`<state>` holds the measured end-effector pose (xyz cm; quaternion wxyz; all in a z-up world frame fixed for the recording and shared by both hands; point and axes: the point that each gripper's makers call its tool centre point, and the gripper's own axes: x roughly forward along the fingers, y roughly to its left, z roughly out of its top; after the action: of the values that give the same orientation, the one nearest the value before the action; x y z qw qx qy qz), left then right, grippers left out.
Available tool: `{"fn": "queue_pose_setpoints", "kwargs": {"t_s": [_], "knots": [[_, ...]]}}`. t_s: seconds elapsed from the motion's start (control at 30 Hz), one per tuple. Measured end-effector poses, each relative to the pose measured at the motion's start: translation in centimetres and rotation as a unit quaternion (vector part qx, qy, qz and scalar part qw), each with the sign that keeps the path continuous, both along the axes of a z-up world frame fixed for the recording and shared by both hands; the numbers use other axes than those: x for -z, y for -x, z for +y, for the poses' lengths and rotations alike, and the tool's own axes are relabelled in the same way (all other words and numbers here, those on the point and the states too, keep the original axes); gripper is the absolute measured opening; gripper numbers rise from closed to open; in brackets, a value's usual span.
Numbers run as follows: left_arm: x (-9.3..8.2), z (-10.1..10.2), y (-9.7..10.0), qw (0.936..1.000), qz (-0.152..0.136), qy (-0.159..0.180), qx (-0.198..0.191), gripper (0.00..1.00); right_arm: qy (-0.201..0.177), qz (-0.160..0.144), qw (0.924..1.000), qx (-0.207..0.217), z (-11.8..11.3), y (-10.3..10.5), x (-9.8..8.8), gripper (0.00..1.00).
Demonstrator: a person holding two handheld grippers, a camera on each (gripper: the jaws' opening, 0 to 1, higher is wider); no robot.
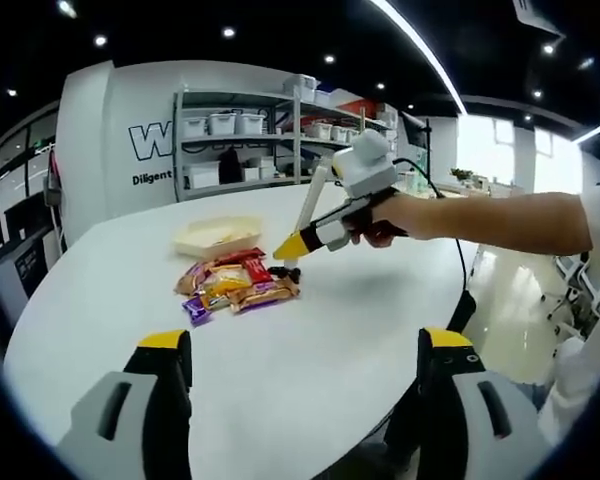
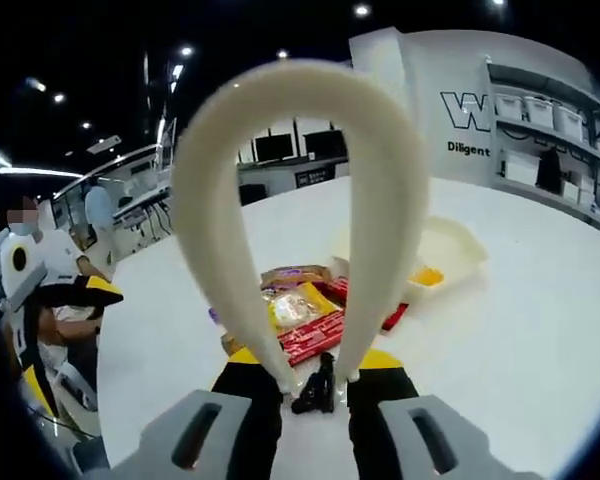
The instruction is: Place the target food into the container with the food tongs after gripping and lifting it, then release it inside without dropping or visibly crushing the food.
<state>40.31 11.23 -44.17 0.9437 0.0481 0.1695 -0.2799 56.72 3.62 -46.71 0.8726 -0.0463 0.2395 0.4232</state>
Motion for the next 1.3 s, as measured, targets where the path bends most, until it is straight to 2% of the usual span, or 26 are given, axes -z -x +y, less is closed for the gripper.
{"fn": "queue_pose_setpoints", "kwargs": {"t_s": [0.43, 0.63, 0.77, 0.83, 0.93, 1.1, 1.3], "knots": [[0.2, 0.5, -0.1, 1.0, -0.002, -0.008, -0.003, 0.91, 0.035, -0.003, 0.9994, 0.003, 0.5, -0.2, 1.6, 0.19], [0.2, 0.7, -0.1, 0.9999, -0.005, -0.008, -0.004, 0.91, 0.045, 0.007, 0.9987, 0.024, 0.2, -0.3, 1.8, 0.13], [0.4, 0.8, -0.1, 1.0, -0.002, -0.008, -0.004, 0.9, 0.05, -0.001, 0.9984, 0.027, 0.0, -0.5, 1.8, 0.12], [0.4, 0.8, -0.1, 1.0, -0.003, -0.008, -0.004, 0.9, 0.053, -0.013, 0.9981, 0.03, -0.3, -0.7, 1.5, 0.12], [0.3, 0.9, -0.2, 1.0, -0.003, -0.008, -0.005, 0.9, 0.024, -0.004, 0.999, 0.038, -0.6, -1.0, 0.4, 0.13], [0.3, 0.9, -0.2, 1.0, -0.004, -0.006, -0.005, 0.9, 0.02, -0.012, 0.9983, 0.053, -2.0, -2.0, -1.0, 0.13], [0.0, 0.9, -0.2, 1.0, -0.007, -0.005, -0.004, 0.9, -0.004, -0.013, 0.9976, 0.068, -3.0, -2.7, -3.1, 0.13]]}}
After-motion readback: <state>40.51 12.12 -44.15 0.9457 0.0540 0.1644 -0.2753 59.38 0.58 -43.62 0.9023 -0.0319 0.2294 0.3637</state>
